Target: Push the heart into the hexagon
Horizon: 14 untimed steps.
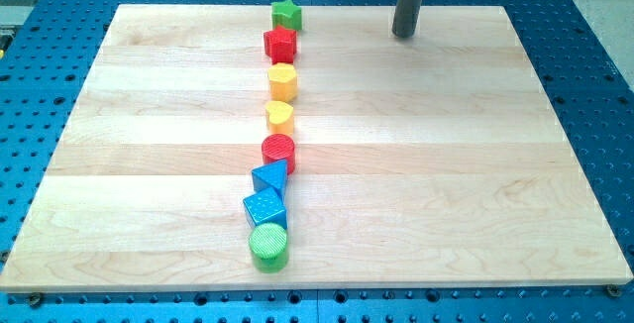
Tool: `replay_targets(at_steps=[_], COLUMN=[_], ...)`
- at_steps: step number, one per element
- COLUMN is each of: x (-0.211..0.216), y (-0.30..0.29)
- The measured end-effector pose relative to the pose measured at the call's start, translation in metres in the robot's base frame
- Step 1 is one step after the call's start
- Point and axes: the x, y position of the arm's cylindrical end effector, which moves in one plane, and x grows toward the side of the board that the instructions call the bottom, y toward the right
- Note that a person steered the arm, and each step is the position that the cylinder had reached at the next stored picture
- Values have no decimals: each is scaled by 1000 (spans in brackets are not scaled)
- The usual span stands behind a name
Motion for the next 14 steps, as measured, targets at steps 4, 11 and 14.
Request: replay_targets(at_steps=[4,11,14], x=[37,136,232], y=[-41,-74,-145])
